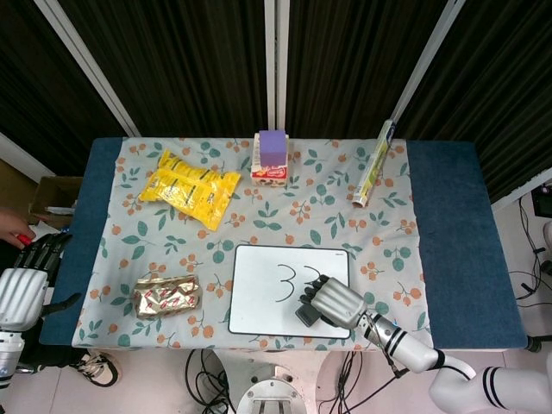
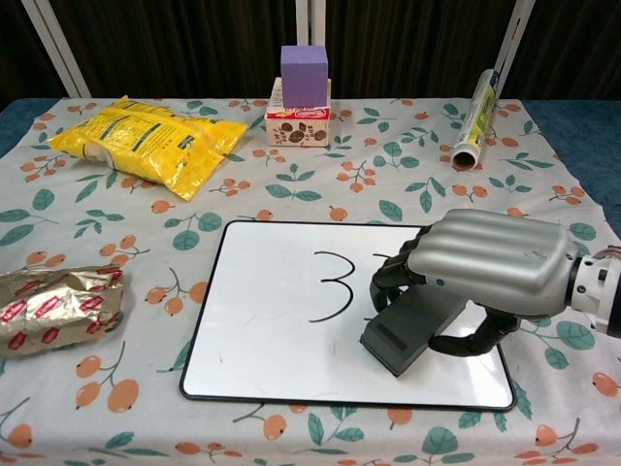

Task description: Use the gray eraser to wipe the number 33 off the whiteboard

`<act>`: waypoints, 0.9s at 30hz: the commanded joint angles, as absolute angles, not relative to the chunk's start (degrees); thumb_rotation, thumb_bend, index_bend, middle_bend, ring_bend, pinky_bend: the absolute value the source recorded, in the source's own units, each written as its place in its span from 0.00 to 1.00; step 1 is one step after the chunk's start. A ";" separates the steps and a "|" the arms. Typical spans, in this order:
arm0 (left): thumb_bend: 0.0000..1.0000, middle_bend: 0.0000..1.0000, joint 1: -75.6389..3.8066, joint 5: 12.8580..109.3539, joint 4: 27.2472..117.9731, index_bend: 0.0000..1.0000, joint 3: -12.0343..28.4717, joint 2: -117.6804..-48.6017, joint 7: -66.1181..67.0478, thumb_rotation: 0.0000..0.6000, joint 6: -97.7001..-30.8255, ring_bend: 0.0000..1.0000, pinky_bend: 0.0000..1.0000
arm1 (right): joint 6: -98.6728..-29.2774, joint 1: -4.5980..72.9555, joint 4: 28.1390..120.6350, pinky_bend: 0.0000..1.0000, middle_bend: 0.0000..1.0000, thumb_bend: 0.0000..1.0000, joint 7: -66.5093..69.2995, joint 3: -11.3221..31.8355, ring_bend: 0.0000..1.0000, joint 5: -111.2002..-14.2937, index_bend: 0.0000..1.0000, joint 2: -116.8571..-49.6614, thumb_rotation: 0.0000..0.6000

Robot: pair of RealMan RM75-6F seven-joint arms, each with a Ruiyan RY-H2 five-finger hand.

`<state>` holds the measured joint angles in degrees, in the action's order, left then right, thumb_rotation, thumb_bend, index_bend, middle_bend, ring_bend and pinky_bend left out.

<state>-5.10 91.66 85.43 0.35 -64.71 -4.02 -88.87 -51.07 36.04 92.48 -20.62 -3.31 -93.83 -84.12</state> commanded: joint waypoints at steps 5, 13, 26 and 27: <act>0.06 0.10 -4.88 91.43 84.68 0.08 0.25 -65.08 -4.72 1.00 -88.83 0.07 0.17 | -50.66 36.61 91.71 0.71 0.73 0.31 -22.06 -1.84 0.64 -91.80 0.88 -86.17 1.00; 0.06 0.10 -4.77 91.36 83.83 0.09 0.23 -65.28 -5.43 1.00 -88.83 0.07 0.17 | -49.85 37.59 89.30 0.71 0.73 0.32 -24.23 0.46 0.64 -88.28 0.88 -89.81 1.00; 0.06 0.10 -4.55 90.86 82.60 0.09 0.34 -65.35 -6.75 1.00 -88.78 0.07 0.17 | -48.95 39.10 83.16 0.71 0.73 0.32 -28.82 4.18 0.64 -79.93 0.88 -95.05 1.00; 0.06 0.10 -4.53 90.85 82.56 0.09 0.34 -65.33 -6.79 1.00 -88.78 0.07 0.17 | -49.11 39.15 82.90 0.71 0.73 0.32 -28.95 4.32 0.64 -79.65 0.88 -95.25 1.00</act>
<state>-4.53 90.85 82.55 0.34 -65.33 -6.80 -88.78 -48.92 39.02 83.17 -28.72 4.09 -79.94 -94.99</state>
